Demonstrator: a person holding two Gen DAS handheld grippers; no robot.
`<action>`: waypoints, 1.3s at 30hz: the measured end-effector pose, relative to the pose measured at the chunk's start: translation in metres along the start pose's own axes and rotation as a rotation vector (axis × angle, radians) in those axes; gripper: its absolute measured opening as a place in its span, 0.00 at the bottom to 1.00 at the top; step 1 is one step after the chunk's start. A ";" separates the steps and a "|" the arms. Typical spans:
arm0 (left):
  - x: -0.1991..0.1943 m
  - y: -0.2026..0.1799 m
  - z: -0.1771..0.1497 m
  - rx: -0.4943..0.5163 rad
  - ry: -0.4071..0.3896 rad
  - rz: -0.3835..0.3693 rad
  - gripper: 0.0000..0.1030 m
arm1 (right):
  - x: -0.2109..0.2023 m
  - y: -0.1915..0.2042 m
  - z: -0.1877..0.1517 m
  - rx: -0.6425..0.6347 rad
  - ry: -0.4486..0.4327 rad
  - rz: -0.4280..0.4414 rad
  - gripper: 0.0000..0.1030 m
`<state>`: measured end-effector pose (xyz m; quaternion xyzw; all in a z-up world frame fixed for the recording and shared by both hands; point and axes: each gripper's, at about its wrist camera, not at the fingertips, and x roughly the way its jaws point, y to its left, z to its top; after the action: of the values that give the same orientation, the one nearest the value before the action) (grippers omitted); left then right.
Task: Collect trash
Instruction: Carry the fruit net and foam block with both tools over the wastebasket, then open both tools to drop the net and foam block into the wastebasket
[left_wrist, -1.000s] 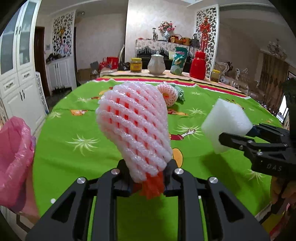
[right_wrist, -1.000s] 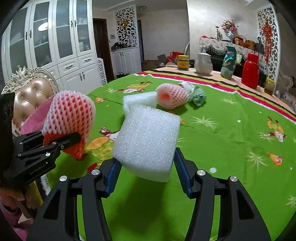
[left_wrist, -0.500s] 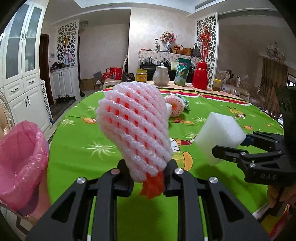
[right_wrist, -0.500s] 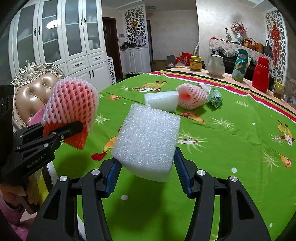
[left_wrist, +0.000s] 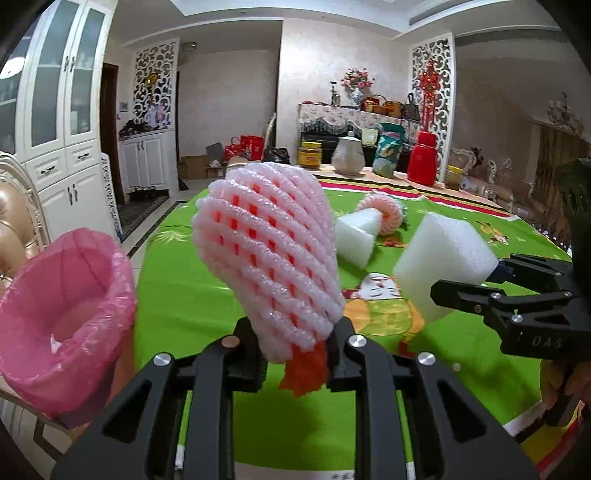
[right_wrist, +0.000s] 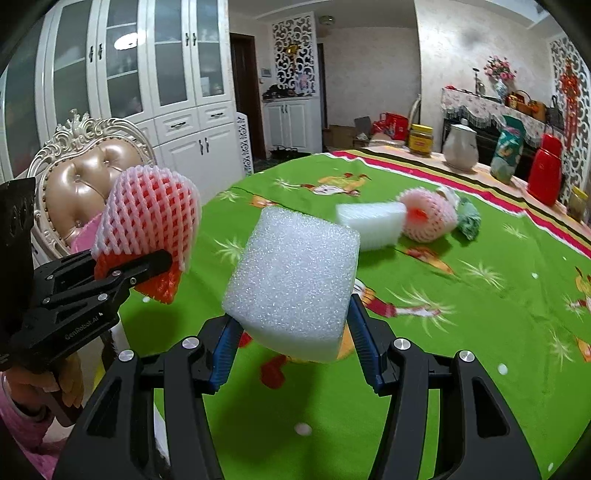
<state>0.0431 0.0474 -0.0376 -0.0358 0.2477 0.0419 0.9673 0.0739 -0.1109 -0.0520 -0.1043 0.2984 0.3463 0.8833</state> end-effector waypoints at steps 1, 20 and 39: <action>-0.002 0.004 0.000 -0.003 -0.002 0.007 0.21 | 0.002 0.004 0.002 -0.006 -0.004 0.005 0.51; -0.065 0.128 0.002 -0.141 -0.090 0.159 0.22 | 0.052 0.111 0.059 -0.170 -0.046 0.158 0.52; -0.049 0.296 0.000 -0.234 0.005 0.300 0.27 | 0.145 0.234 0.115 -0.288 -0.023 0.338 0.55</action>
<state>-0.0289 0.3381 -0.0279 -0.1108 0.2463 0.2142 0.9387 0.0530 0.1864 -0.0414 -0.1739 0.2491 0.5296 0.7920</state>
